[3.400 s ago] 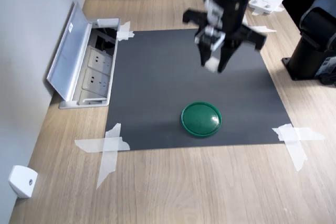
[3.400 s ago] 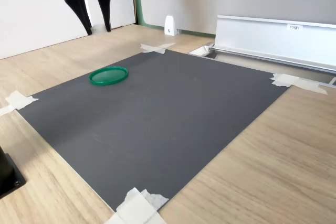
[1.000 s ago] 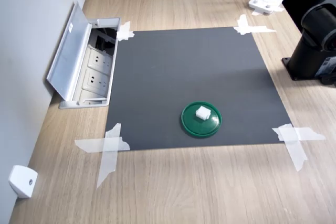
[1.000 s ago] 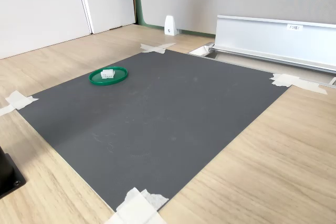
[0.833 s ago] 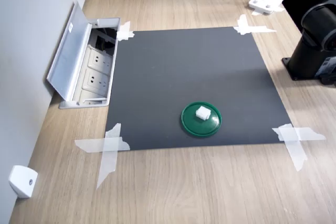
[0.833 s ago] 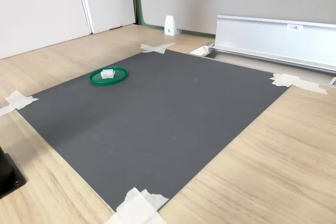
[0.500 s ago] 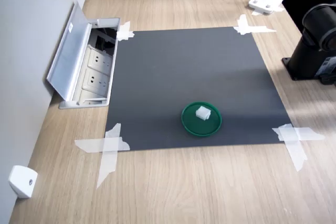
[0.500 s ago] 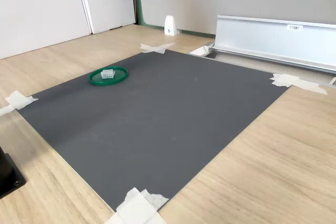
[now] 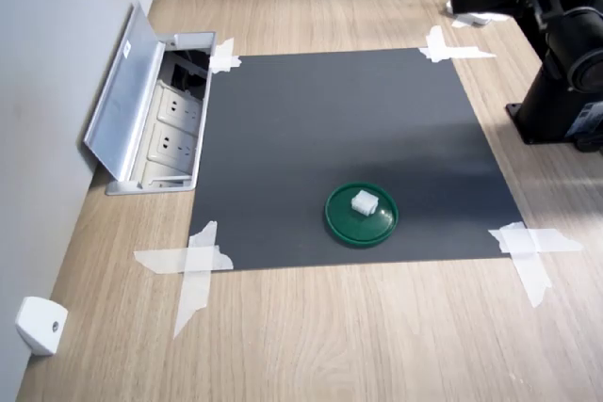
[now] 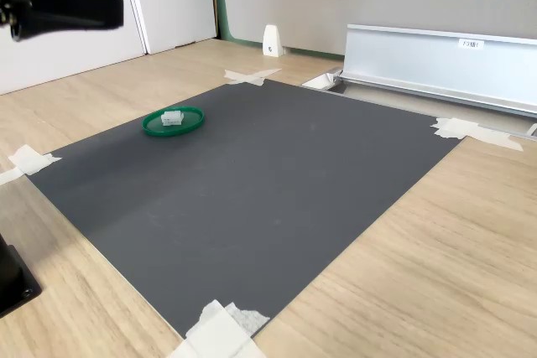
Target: Grasp a white terminal and put it on the green lid.
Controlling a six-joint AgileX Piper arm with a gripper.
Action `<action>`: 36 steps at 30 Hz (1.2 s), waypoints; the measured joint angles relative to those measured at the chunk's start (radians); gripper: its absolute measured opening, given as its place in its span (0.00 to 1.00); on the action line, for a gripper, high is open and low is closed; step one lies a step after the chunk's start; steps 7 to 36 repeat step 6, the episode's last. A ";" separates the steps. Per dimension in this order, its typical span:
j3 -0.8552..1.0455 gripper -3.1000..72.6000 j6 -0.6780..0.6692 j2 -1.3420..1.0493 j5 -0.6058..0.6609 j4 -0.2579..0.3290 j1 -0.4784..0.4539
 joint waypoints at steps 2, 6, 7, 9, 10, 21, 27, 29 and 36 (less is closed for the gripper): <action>0.022 0.03 0.000 0.000 0.009 0.000 -0.015; 0.040 0.03 0.001 -0.001 0.022 0.000 -0.029; 0.040 0.03 0.001 -0.001 0.022 0.000 -0.029; 0.040 0.03 0.001 -0.001 0.022 0.000 -0.029; 0.040 0.03 0.001 -0.001 0.022 0.000 -0.029; 0.040 0.03 0.001 -0.001 0.022 0.000 -0.029; 0.040 0.03 0.001 -0.001 0.022 0.000 -0.029; 0.040 0.03 0.001 -0.001 0.022 0.000 -0.029; 0.040 0.03 0.001 -0.001 0.022 0.000 -0.029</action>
